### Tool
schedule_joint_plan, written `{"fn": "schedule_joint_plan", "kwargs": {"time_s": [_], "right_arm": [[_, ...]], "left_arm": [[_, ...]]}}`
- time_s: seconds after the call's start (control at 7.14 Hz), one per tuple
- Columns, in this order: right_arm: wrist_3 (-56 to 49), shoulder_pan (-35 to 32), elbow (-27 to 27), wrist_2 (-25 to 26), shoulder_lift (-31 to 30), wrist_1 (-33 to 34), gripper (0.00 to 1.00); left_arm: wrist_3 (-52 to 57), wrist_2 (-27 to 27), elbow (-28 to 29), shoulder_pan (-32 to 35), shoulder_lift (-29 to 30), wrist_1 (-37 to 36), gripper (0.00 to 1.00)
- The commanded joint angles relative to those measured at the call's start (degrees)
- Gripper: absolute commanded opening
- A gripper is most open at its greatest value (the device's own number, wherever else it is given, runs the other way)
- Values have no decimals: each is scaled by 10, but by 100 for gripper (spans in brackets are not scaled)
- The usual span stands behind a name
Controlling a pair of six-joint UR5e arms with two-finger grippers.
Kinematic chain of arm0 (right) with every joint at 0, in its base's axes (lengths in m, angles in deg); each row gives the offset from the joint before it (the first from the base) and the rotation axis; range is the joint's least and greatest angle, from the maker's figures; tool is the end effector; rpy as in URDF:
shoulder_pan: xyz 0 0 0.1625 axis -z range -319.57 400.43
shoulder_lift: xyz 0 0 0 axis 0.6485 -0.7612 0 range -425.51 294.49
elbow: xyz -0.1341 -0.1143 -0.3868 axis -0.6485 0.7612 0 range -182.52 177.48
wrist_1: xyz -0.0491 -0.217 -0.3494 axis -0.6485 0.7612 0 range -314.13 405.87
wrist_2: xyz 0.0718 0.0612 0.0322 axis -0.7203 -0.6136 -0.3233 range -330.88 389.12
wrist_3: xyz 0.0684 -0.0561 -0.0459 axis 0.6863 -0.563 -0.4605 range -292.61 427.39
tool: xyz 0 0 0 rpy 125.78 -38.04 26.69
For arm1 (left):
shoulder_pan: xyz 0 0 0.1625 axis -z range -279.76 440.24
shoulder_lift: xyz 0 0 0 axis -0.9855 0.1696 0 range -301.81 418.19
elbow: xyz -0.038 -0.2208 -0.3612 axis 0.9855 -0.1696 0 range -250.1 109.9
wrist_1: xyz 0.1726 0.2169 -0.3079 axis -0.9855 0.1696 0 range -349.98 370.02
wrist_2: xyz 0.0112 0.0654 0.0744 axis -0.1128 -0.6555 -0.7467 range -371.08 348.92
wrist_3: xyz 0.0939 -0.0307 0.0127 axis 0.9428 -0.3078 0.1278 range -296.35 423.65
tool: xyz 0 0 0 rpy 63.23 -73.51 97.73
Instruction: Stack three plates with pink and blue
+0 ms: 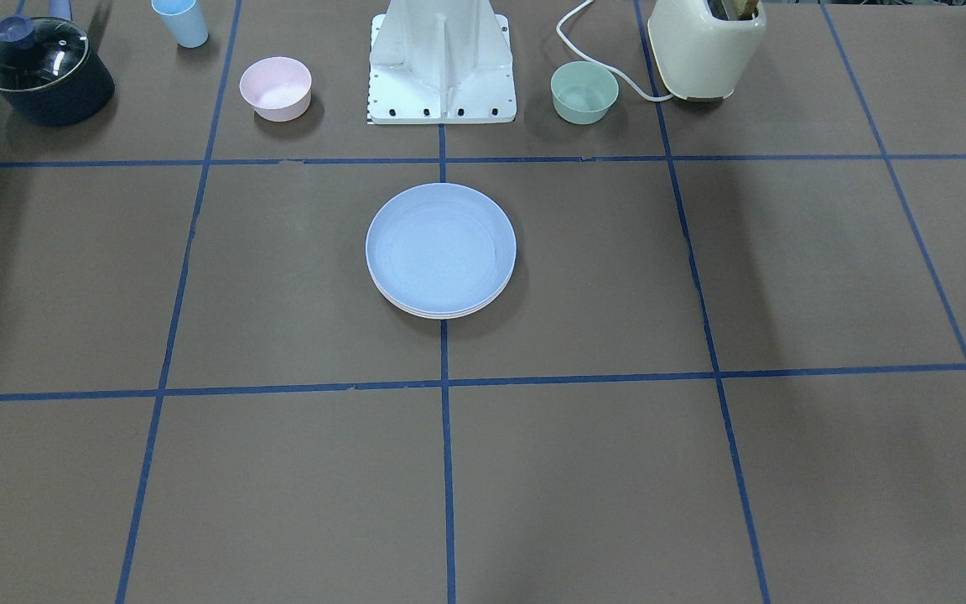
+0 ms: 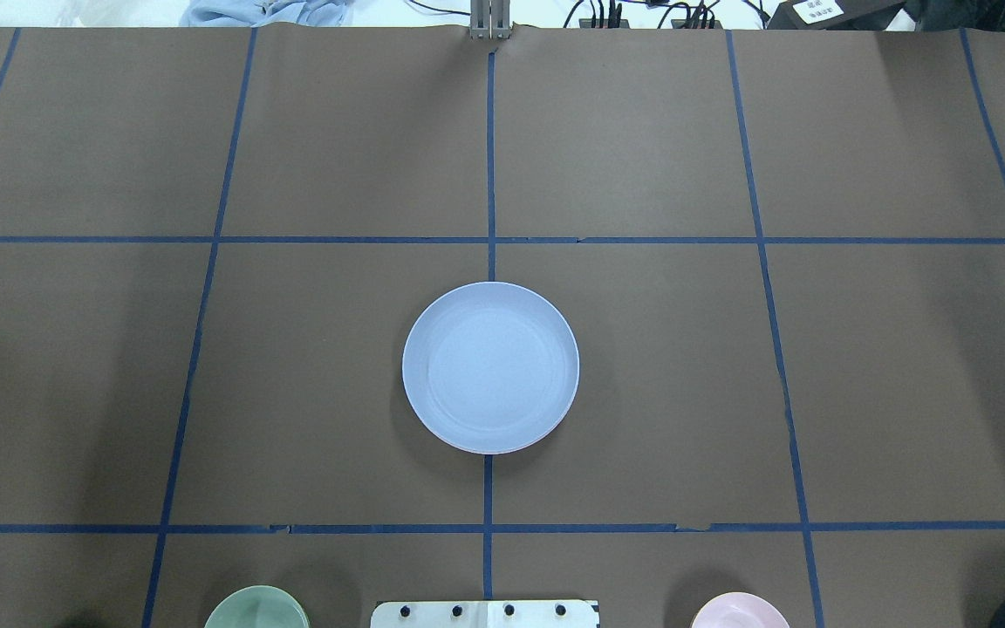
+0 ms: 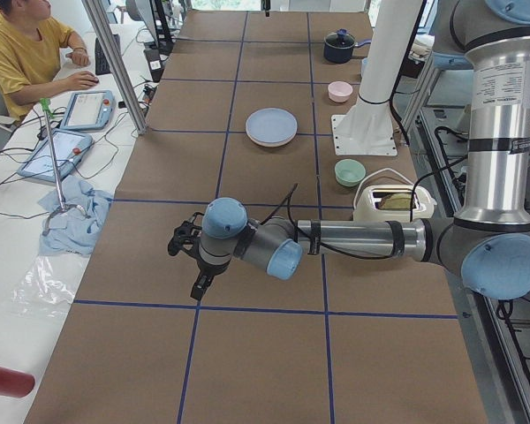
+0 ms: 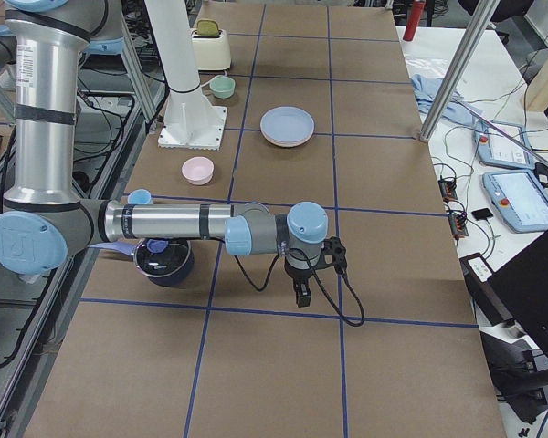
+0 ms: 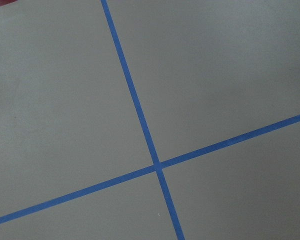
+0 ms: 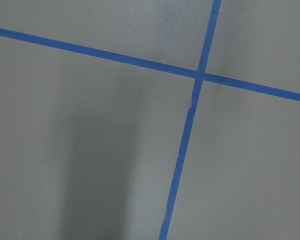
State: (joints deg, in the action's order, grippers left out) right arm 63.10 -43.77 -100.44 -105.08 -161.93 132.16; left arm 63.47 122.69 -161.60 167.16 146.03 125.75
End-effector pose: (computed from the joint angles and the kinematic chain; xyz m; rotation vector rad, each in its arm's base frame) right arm 0.0180 -0.4544 0.6367 0.0765 -0.7733 -0.2024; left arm -0.0376 -0.4997 0.6146 0.3948 0.7635 0.2146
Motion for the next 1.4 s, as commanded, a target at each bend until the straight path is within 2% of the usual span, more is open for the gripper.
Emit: {"fn": "schedule_joint_plan", "kwargs": {"time_s": [0.0, 1.26], "right_arm": [[-5, 0, 0, 1, 1, 0, 100], [2, 0, 0, -4, 2, 0, 100]], "left_arm": [[0, 18, -2, 0, 0, -1, 100], [0, 18, -3, 1, -5, 1, 100]]}}
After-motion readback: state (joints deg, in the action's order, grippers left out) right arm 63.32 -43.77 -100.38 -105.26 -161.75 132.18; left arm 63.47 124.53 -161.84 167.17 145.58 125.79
